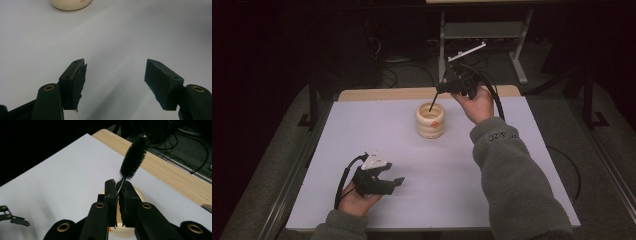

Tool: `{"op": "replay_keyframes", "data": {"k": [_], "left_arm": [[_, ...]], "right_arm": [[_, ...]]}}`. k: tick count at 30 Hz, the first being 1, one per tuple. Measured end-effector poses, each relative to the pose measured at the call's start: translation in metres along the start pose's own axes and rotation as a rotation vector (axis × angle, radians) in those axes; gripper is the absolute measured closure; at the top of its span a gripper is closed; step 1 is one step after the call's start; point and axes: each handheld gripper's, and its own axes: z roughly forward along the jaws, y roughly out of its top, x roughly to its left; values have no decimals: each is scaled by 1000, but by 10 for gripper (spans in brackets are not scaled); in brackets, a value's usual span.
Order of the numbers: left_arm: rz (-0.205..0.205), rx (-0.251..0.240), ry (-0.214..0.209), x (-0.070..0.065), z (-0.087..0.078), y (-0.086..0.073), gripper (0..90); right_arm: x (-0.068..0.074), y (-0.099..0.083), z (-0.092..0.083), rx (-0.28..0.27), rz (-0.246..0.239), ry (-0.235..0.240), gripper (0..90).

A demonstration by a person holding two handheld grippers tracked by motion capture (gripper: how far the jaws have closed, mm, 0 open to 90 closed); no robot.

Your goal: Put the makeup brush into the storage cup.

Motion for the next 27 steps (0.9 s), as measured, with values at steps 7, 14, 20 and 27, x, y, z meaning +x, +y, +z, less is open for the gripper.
{"op": "replay_keyframes", "data": {"k": [7, 14, 20, 27], "left_arm": [[2, -2, 6, 1, -1, -1, 326], [-3, 1, 7, 1, -1, -1, 325], [-6, -1, 7, 1, -1, -1, 324], [-14, -11, 6, 1, -1, -1, 323]], "right_arm": [[-1, -3, 8, 10, 5, -8, 835], [-5, -8, 14, 22, 28, -10, 835], [-8, -11, 17, 26, 42, -14, 835], [-9, -14, 19, 24, 42, -15, 835]]}}
